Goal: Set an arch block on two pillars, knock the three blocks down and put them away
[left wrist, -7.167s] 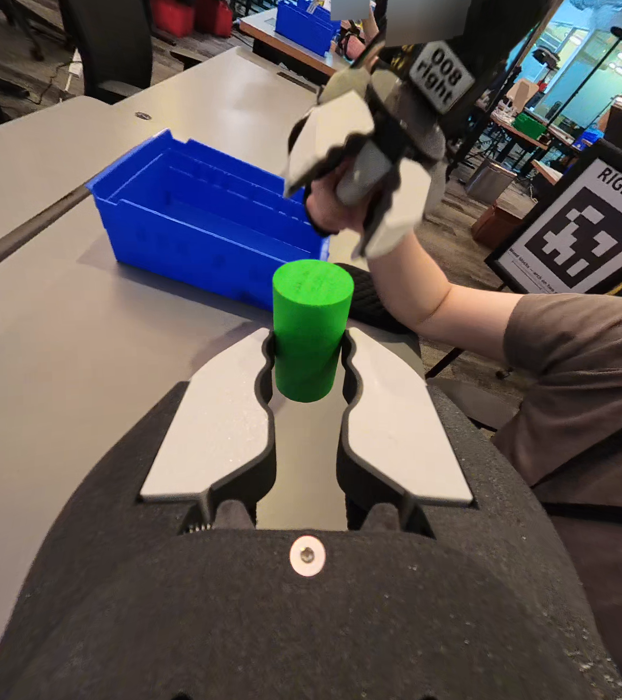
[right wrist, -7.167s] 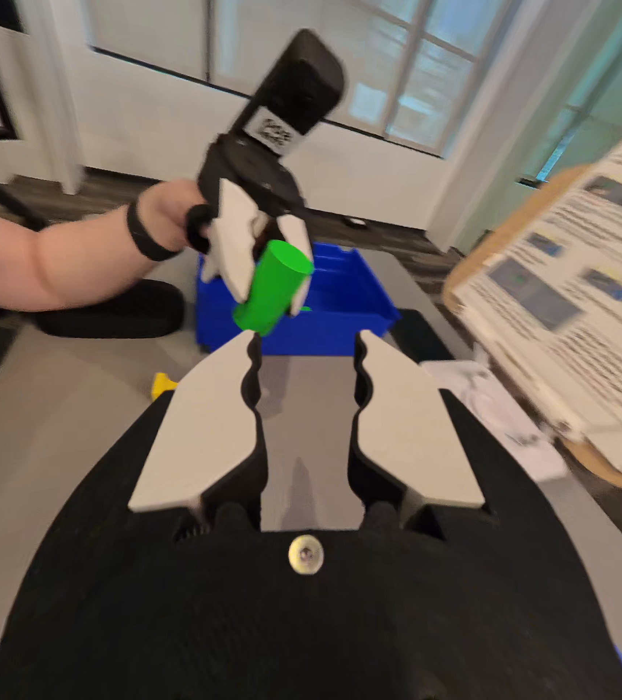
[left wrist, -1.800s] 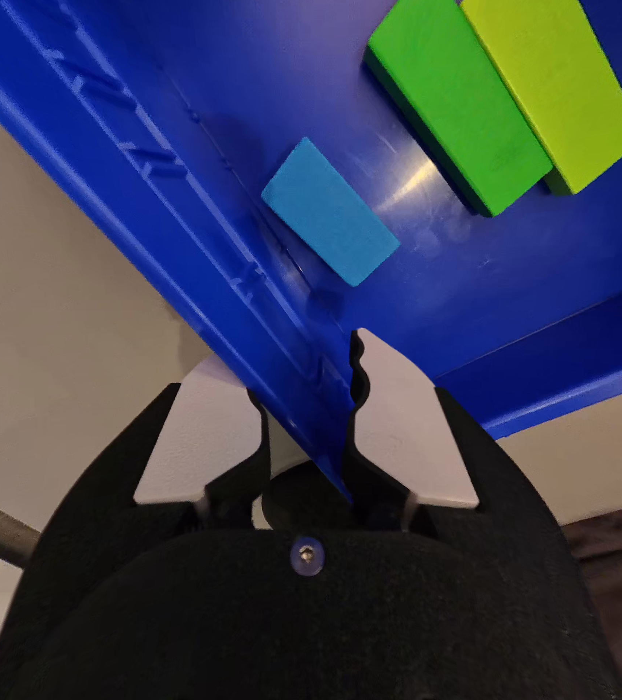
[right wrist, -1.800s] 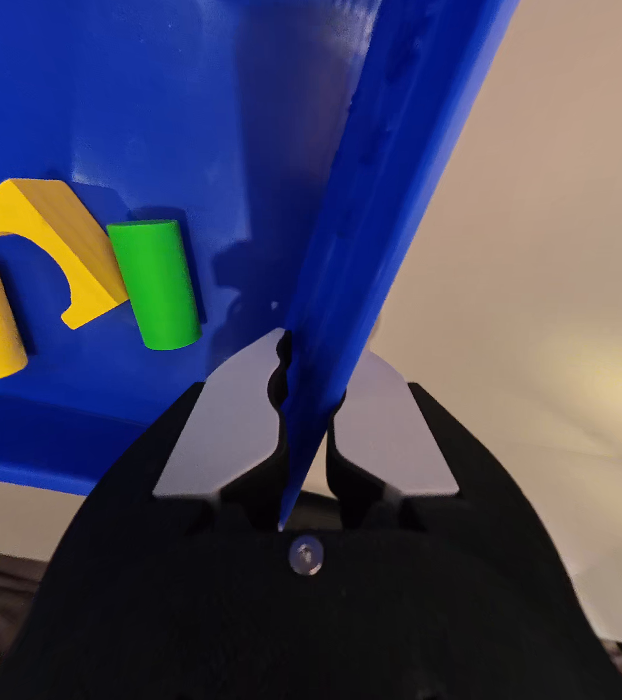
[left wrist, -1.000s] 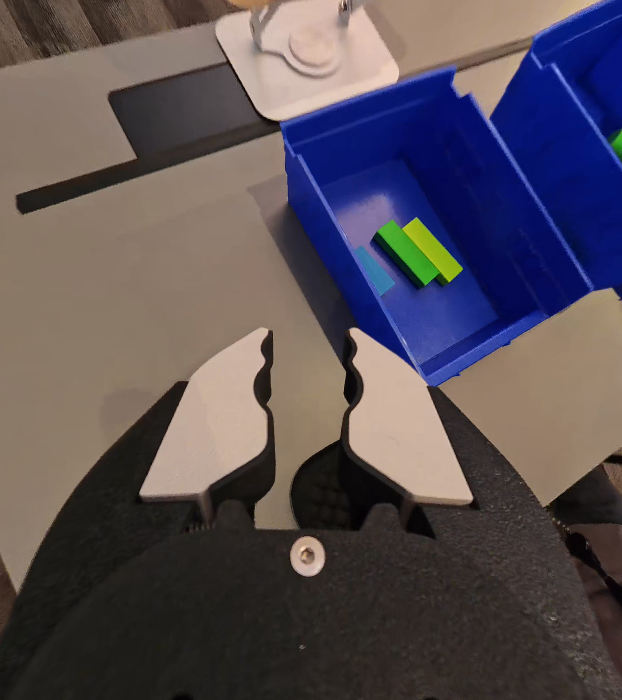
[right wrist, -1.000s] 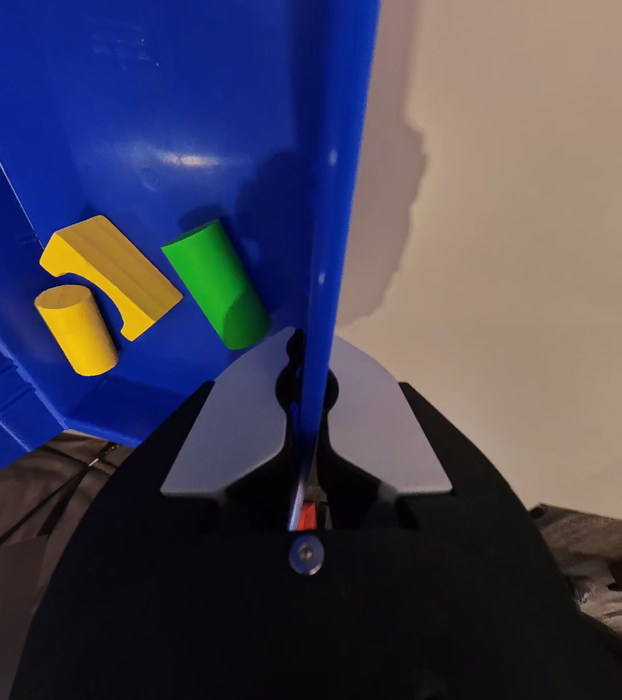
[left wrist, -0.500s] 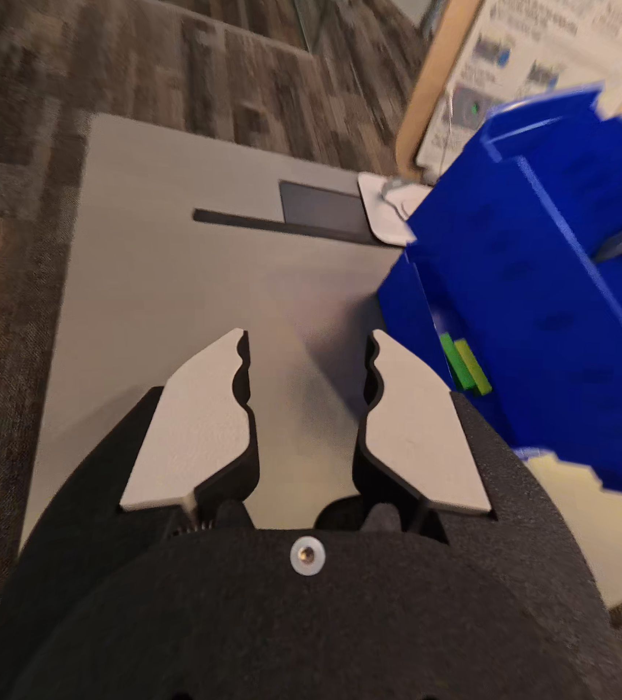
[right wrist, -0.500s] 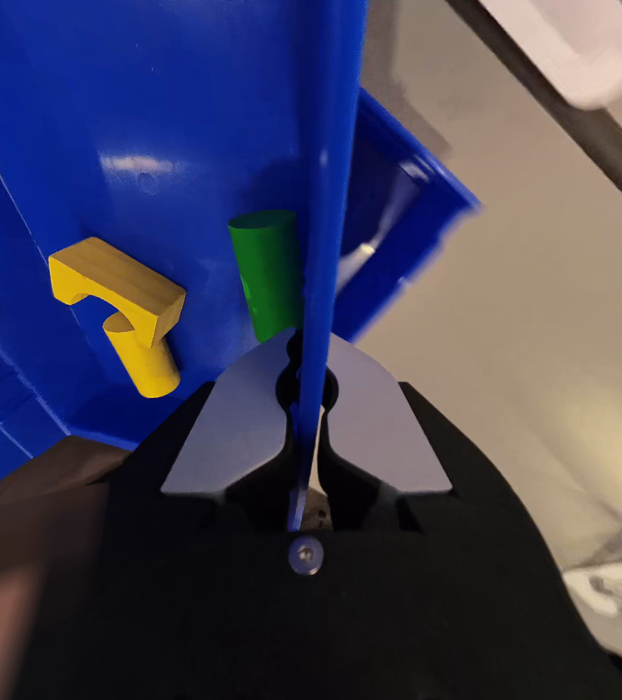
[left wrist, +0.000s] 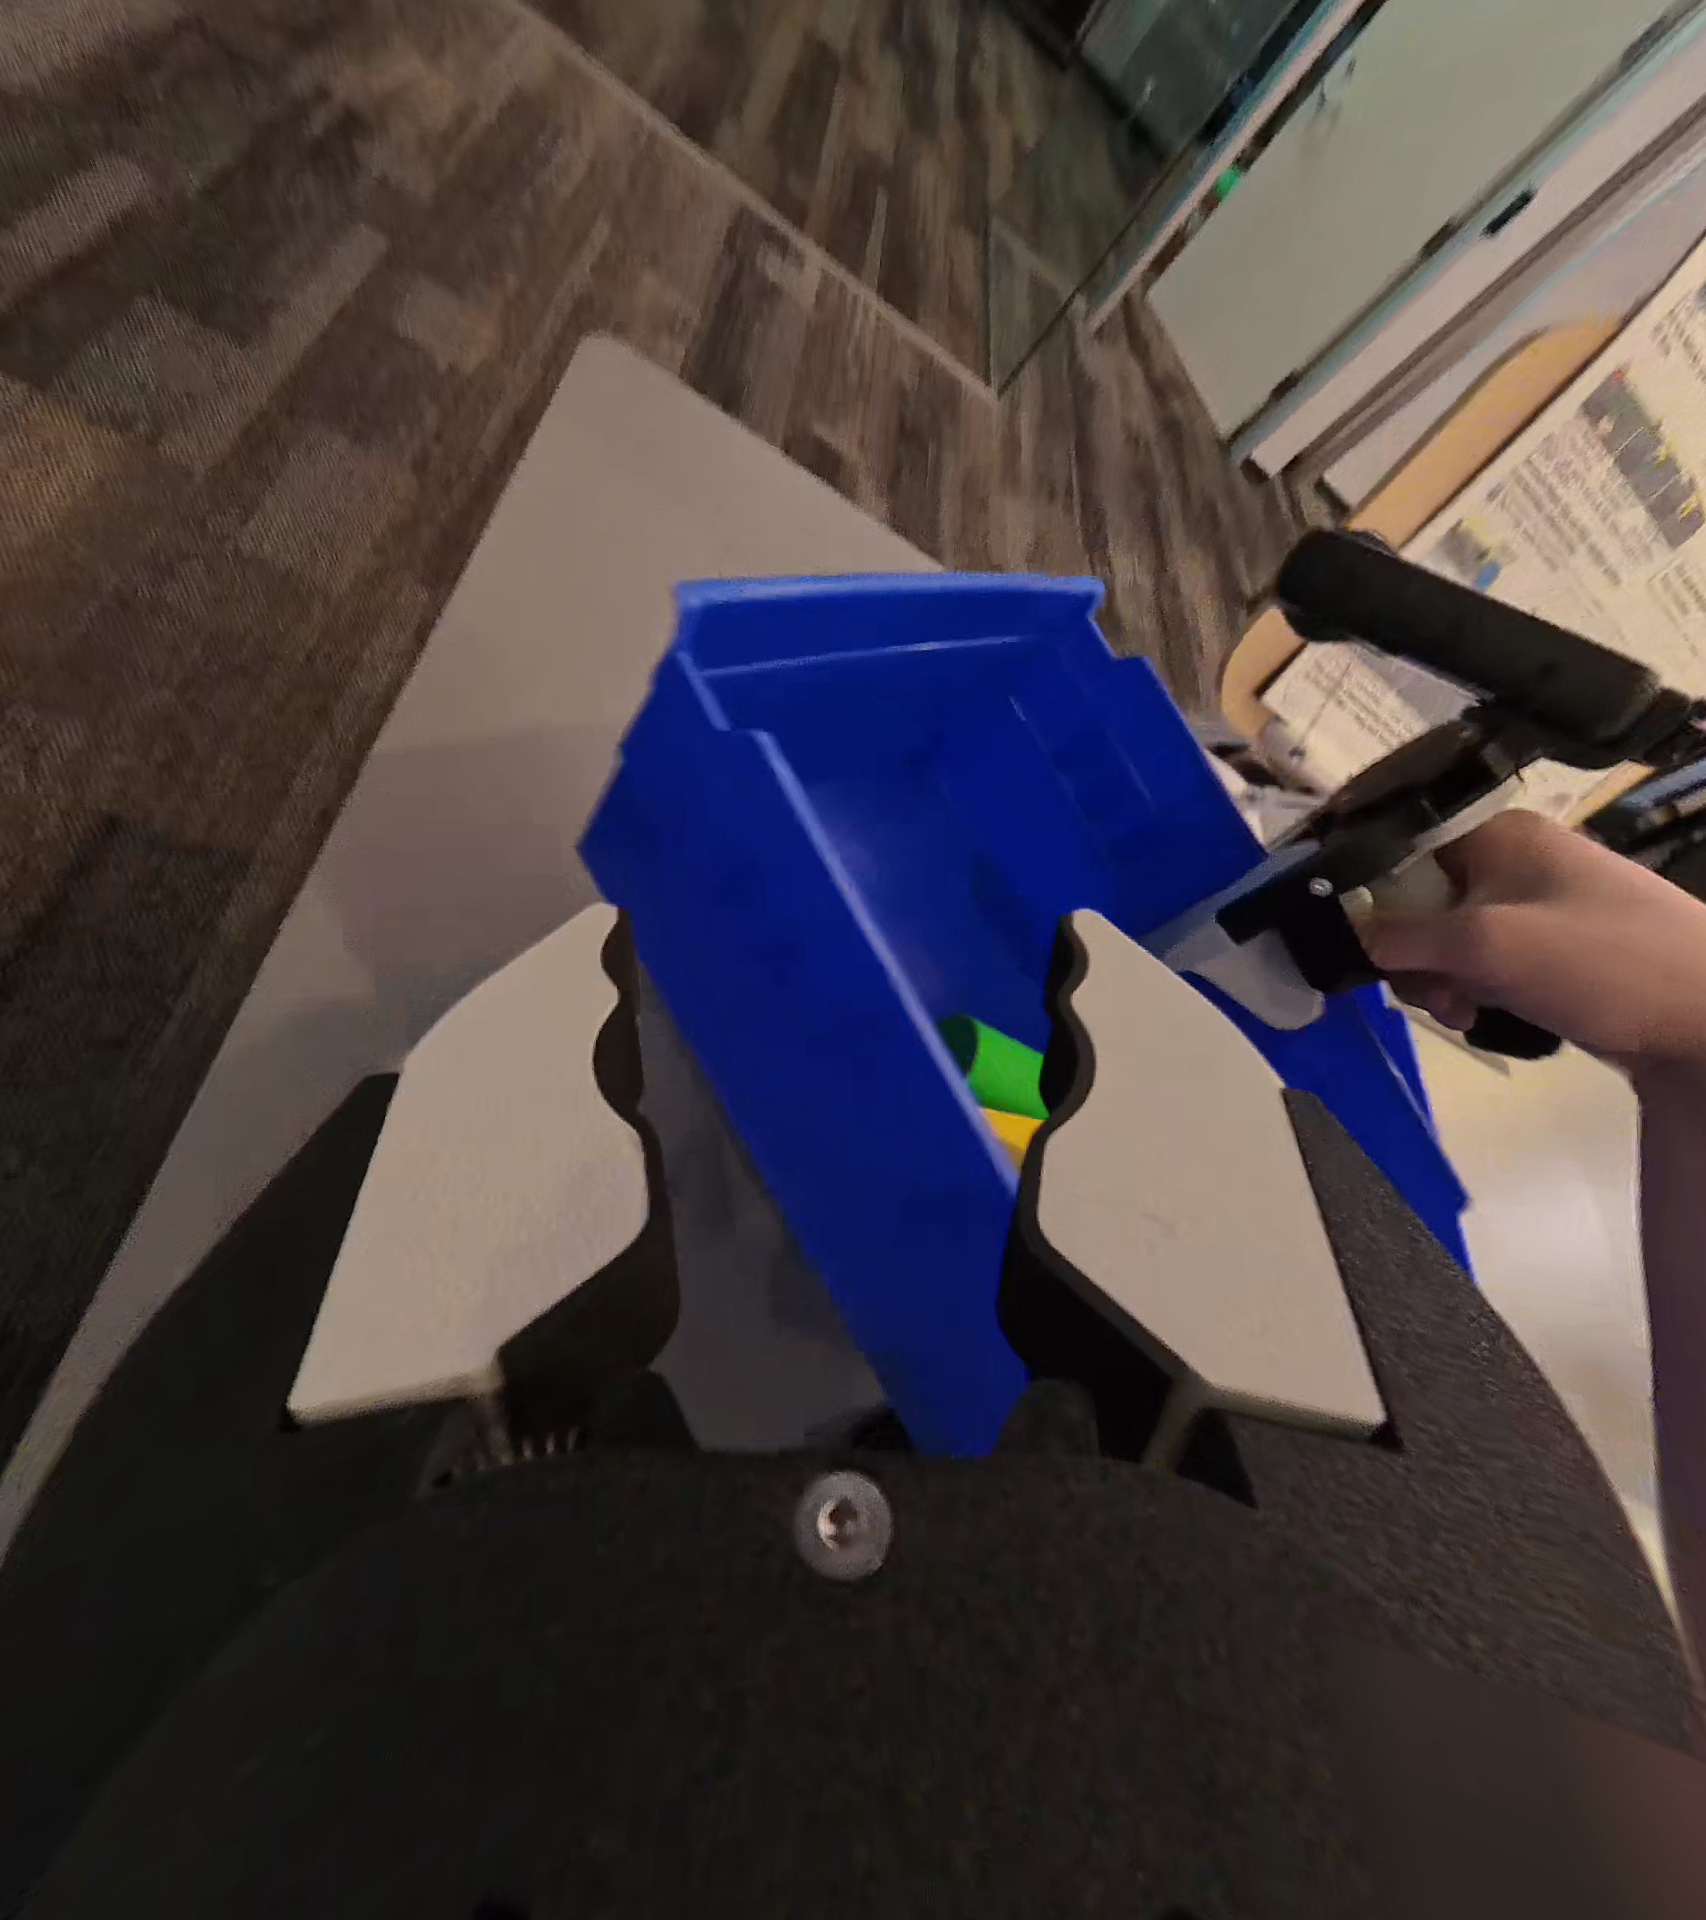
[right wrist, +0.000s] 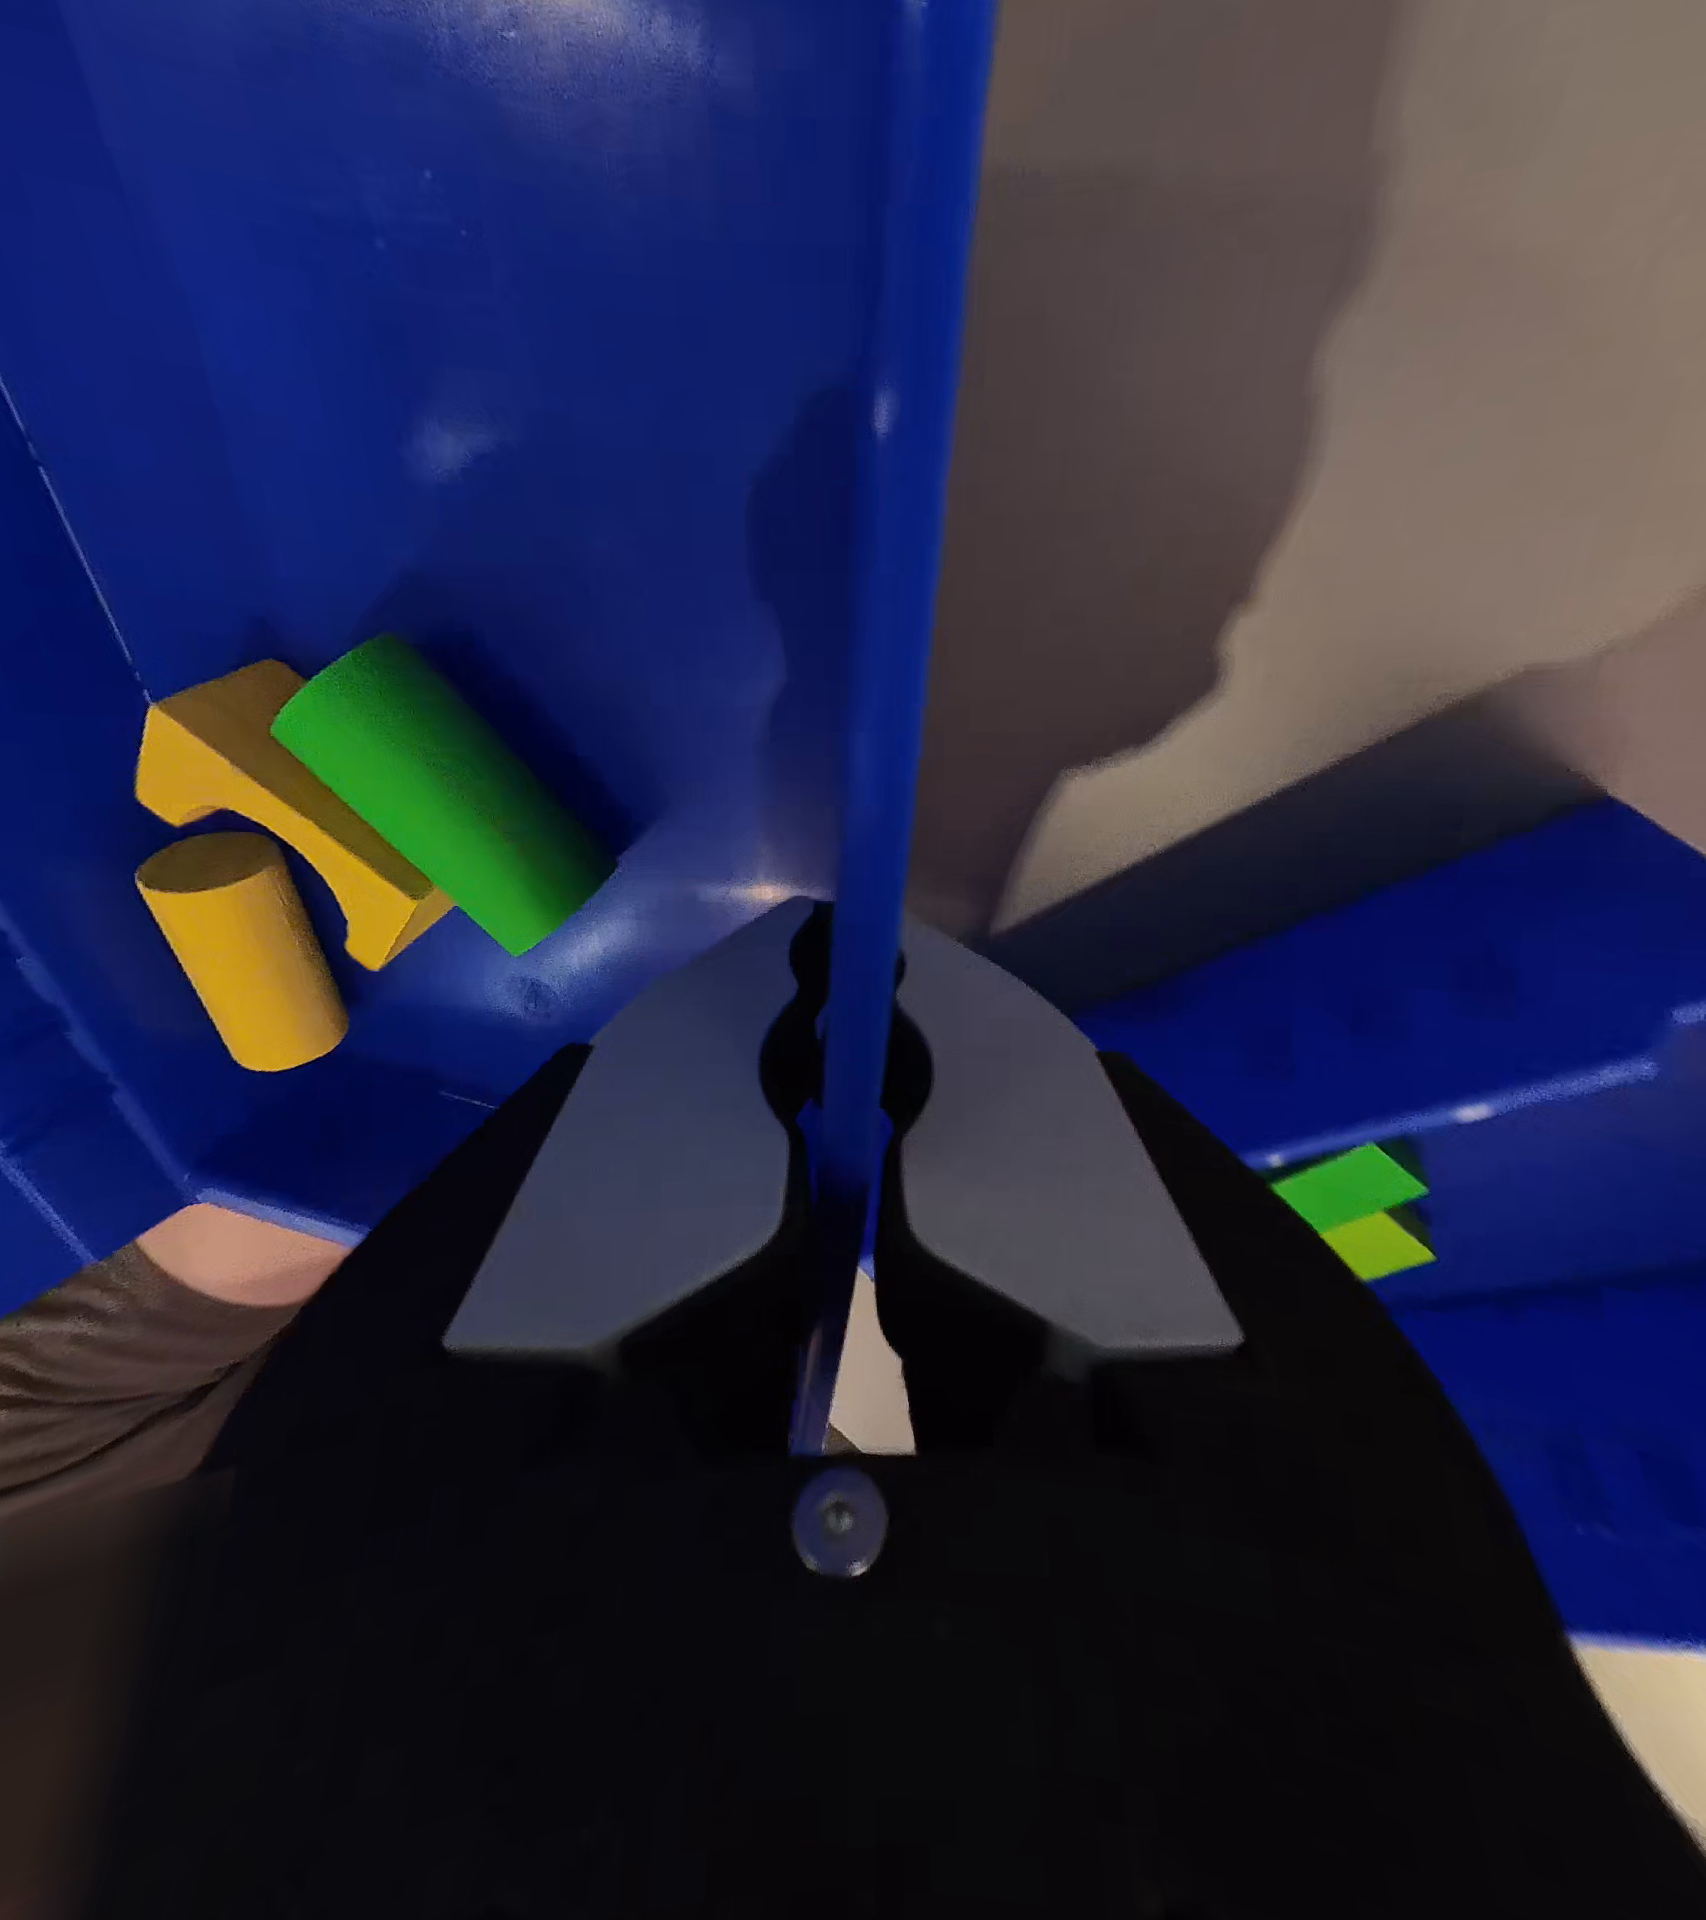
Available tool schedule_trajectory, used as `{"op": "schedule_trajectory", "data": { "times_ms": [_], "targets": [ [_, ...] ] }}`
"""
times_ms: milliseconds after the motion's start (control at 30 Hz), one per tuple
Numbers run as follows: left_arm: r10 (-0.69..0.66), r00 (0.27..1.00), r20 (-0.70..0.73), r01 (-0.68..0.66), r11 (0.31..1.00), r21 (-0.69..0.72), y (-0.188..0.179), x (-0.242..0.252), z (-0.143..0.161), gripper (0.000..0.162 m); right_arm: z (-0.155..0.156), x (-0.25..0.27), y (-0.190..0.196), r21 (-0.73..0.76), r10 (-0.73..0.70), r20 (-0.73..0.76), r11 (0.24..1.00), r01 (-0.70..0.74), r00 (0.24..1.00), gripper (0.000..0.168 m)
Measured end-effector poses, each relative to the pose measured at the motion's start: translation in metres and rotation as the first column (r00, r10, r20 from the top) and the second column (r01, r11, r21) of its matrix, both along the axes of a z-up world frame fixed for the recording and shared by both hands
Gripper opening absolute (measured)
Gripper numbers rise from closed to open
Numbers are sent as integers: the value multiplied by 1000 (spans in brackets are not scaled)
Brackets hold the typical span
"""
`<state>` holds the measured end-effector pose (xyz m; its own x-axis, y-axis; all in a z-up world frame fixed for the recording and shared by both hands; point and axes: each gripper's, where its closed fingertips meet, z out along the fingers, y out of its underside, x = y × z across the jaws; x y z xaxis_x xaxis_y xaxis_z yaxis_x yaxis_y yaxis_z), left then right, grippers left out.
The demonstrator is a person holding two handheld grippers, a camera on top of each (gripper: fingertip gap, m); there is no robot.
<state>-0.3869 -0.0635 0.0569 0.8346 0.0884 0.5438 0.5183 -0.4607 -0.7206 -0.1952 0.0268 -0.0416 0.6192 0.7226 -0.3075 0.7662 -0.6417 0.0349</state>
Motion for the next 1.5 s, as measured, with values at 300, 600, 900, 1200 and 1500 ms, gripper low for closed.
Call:
{"op": "schedule_trajectory", "data": {
  "times_ms": [300, 600, 900, 1200, 1500],
  "targets": [
    [-124, 992, 16, 125, 990, -61, 14, 20, -14, 71, -73, -13, 7, 13, -111, 49, 994, 110, 993, 9],
    [-121, 993, -10, 119, 985, -127, 16, 17, -27, 73, -9, 14, 33, 338, 1, -229, 938, 79, 973, 27],
    [-202, 976, 84, 219, 880, -422, 25, 29, -98, 75, -6, 304, 26, 664, -431, 82, 696, 273, 899, 56],
    [-219, 976, -4, 162, 732, -662, 26, 28, -148, 70, -87, 299, -20, 120, -421, -51, 897, 424, 905, 25],
    [-294, 950, -103, 101, 606, -789, 29, 28, -177, 17, -87, 378, 0, 157, -466, -54, 870, 468, 883, 7]
  ]
}}
